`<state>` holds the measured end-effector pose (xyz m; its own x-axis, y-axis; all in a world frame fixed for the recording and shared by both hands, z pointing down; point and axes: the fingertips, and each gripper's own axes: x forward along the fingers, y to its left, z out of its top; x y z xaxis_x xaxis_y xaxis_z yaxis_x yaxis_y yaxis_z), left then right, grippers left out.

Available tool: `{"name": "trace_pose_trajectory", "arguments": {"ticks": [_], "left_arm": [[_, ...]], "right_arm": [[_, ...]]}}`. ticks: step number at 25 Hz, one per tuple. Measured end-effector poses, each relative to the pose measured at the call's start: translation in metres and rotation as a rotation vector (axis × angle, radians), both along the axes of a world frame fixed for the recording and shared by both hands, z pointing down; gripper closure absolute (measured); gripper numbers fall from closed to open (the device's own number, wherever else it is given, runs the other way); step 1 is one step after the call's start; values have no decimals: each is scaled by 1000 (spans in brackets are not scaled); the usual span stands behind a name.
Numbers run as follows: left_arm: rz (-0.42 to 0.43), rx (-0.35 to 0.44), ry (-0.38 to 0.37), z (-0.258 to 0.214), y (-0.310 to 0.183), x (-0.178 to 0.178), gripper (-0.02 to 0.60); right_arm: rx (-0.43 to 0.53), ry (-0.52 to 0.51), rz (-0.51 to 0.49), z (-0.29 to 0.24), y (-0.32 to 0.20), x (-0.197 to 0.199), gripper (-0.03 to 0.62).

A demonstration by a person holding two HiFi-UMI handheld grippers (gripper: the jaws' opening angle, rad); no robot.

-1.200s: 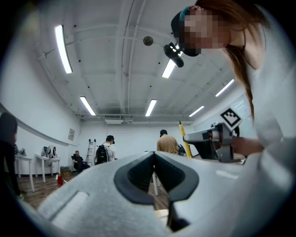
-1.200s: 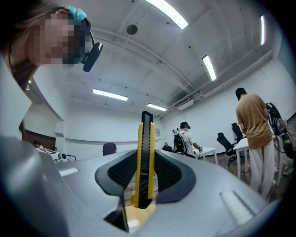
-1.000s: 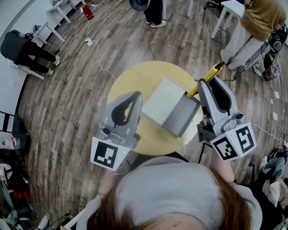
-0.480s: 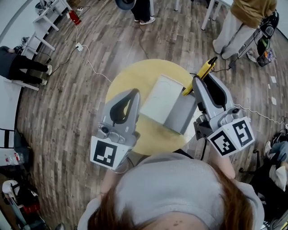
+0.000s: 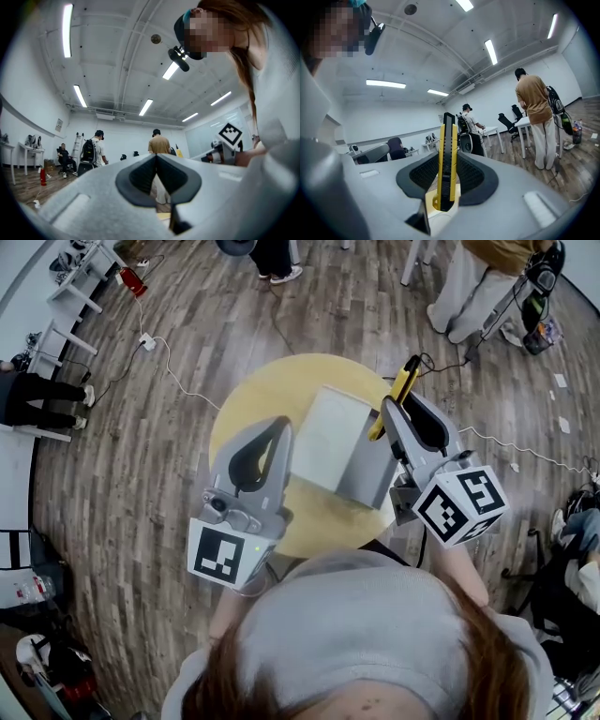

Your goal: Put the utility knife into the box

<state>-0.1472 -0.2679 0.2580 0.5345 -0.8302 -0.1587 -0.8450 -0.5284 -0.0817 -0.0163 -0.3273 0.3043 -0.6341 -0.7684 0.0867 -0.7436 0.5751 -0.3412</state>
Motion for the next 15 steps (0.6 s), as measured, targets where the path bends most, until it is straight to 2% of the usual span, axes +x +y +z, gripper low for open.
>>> {"name": "trace_pose_trajectory", "arguments": {"ticks": [15], "left_arm": [[58, -9, 1, 4, -2, 18, 578]], "right_arm": [[-318, -42, 130, 100, -9, 21, 474]]}}
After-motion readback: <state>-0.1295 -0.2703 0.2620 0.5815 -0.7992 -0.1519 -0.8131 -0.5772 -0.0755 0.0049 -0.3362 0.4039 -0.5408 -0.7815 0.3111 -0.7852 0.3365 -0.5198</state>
